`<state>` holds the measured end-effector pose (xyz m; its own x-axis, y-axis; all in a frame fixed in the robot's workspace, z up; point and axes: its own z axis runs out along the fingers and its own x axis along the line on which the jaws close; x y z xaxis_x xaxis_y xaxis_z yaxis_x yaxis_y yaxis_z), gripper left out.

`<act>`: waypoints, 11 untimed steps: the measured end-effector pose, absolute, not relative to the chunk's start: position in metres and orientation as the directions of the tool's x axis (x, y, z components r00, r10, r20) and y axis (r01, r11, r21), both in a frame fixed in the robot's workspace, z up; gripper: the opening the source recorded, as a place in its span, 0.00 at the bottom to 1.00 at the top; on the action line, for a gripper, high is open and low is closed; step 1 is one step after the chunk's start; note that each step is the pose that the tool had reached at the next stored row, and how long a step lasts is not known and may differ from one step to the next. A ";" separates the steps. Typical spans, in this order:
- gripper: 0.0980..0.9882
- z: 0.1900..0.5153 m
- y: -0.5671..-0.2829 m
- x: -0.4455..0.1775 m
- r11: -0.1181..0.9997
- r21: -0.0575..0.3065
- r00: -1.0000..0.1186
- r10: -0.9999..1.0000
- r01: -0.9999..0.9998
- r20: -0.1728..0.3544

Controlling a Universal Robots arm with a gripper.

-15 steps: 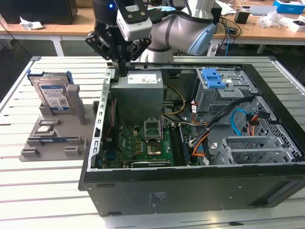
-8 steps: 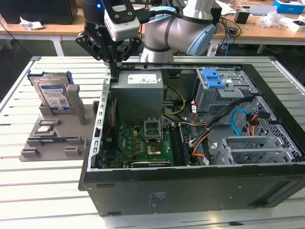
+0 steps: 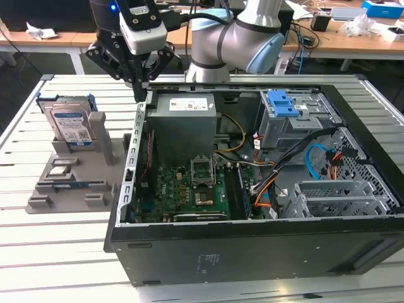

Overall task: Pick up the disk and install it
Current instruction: 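Reach for the disk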

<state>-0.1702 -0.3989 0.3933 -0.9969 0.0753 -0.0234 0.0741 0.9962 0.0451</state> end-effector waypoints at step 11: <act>0.01 0.393 -0.399 -0.189 0.996 0.045 -0.997 0.075 0.074 -0.023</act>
